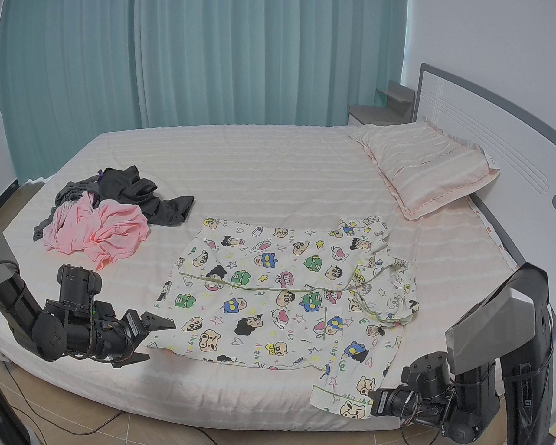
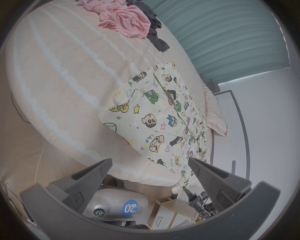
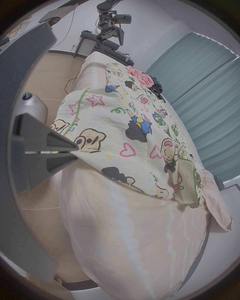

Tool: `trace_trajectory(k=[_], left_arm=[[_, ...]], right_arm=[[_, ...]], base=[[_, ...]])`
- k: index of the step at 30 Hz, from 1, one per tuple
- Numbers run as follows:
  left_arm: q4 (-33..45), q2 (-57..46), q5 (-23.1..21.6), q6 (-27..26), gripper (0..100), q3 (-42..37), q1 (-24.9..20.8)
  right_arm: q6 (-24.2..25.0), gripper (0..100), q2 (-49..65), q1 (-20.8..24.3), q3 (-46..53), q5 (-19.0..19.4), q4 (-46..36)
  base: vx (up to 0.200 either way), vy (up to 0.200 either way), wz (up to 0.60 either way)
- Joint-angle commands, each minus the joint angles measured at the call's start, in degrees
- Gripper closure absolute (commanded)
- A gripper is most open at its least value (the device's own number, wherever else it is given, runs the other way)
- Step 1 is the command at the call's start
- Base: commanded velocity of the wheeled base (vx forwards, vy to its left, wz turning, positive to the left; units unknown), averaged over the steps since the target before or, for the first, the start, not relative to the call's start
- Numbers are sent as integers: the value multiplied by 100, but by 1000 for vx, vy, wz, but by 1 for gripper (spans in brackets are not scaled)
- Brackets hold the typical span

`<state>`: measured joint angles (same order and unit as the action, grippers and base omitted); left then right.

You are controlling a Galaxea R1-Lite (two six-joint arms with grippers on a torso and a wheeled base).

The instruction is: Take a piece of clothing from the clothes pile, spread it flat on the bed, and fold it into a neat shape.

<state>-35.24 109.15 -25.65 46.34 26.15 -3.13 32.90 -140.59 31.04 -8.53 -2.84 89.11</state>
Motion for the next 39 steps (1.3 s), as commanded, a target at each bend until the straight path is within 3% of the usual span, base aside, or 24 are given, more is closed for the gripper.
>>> trace_trajectory(k=[1,13,24,39], left_arm=[[0,9,-2,7,0,-5,-3],[0,1,-2,7,0,-22,-12],[0,1,-2,7,0,-22,-3],[0,1,-2,7,0,-22,-12]], right_arm=[[23,100,269,-19,317,12,62],[-320,100,674,-687,853,319,1],[-697,100,1069,-801,853,310,-1036],[-970,100,1060,-933,853,302,-1599]], base=[[0,0,0],[0,0,0],[0,0,0],[0,0,0]])
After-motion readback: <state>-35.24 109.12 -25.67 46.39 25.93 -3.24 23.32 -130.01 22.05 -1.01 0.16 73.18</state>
